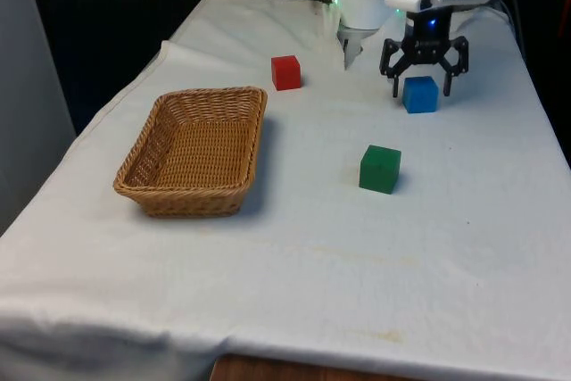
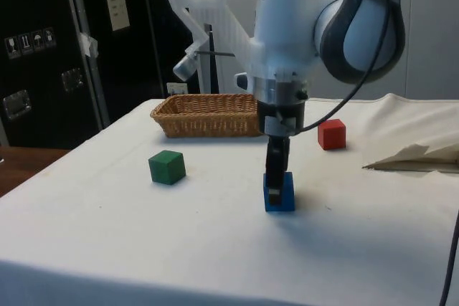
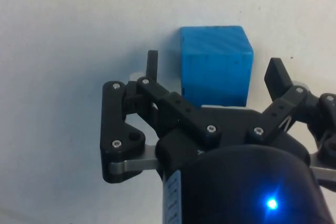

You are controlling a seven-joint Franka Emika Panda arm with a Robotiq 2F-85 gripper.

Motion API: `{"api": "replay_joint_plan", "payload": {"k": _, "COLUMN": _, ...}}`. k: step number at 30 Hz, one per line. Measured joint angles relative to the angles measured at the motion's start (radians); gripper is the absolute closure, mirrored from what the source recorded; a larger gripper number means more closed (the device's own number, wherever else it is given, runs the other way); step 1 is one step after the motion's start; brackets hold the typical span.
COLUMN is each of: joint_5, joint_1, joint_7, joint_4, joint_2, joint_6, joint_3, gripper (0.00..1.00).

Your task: Pick up exactly two blocks and place them into the basket.

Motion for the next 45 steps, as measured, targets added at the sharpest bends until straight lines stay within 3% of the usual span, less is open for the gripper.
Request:
{"api": "replay_joint_plan", "payload": {"k": 8, "joint_5": 0.0, "joint_1": 0.0, "joint_7": -0.001, "joint_4": 0.002, "joint_2": 0.0, "joint_6": 0.001, "joint_3": 0.0, "gripper": 0.0}}
{"api": "replay_joint_plan", "payload": {"k": 10, "joint_5": 0.0, "joint_1": 0.0, "joint_7": -0.001, "joint_4": 0.002, "joint_2": 0.0, "joint_6": 0.001, "joint_3": 0.0, "gripper": 0.1}}
{"api": "replay_joint_plan", "payload": {"k": 11, "joint_5": 0.0, "joint_1": 0.0, "joint_7": -0.001, "joint_4": 0.002, "joint_2": 0.0, "joint_6": 0.001, "joint_3": 0.0, "gripper": 0.1}}
{"api": "replay_joint_plan", "payload": {"k": 12, "joint_5": 0.0, "joint_1": 0.0, "joint_7": -0.001, "joint_4": 0.002, "joint_2": 0.0, "joint_6": 0.001, "joint_3": 0.0, "gripper": 0.31}}
{"api": "replay_joint_plan", "payload": {"k": 14, "joint_5": 0.0, "joint_1": 0.0, "joint_7": -0.001, "joint_4": 0.002, "joint_2": 0.0, "joint_6": 0.001, "joint_3": 0.0, "gripper": 0.55}}
{"api": "replay_joint_plan", "payload": {"k": 18, "joint_5": 0.0, "joint_1": 0.0, "joint_7": -0.001, "joint_4": 0.002, "joint_2": 0.0, "joint_6": 0.001, "joint_3": 0.0, "gripper": 0.97}}
{"api": "replay_joint_plan", "payload": {"k": 19, "joint_5": 0.0, "joint_1": 0.0, "joint_7": -0.001, "joint_4": 0.002, "joint_2": 0.0, "joint_6": 0.001, "joint_3": 0.0, "gripper": 0.99}}
{"api": "replay_joint_plan", "payload": {"k": 32, "joint_5": 0.0, "joint_1": 0.0, "joint_7": 0.003, "joint_4": 0.009, "joint_2": -0.016, "joint_6": -0.006, "joint_3": 0.001, "gripper": 0.98}}
{"api": "replay_joint_plan", "payload": {"k": 38, "joint_5": 0.0, "joint_1": 0.0, "joint_7": 0.01, "joint_4": 0.02, "joint_2": -0.068, "joint_6": -0.065, "joint_3": 0.002, "gripper": 0.98}}
{"api": "replay_joint_plan", "payload": {"k": 45, "joint_5": 0.0, "joint_1": -0.003, "joint_7": 0.01, "joint_4": 0.064, "joint_2": -0.142, "joint_6": -0.181, "joint_3": -0.004, "gripper": 0.98}}
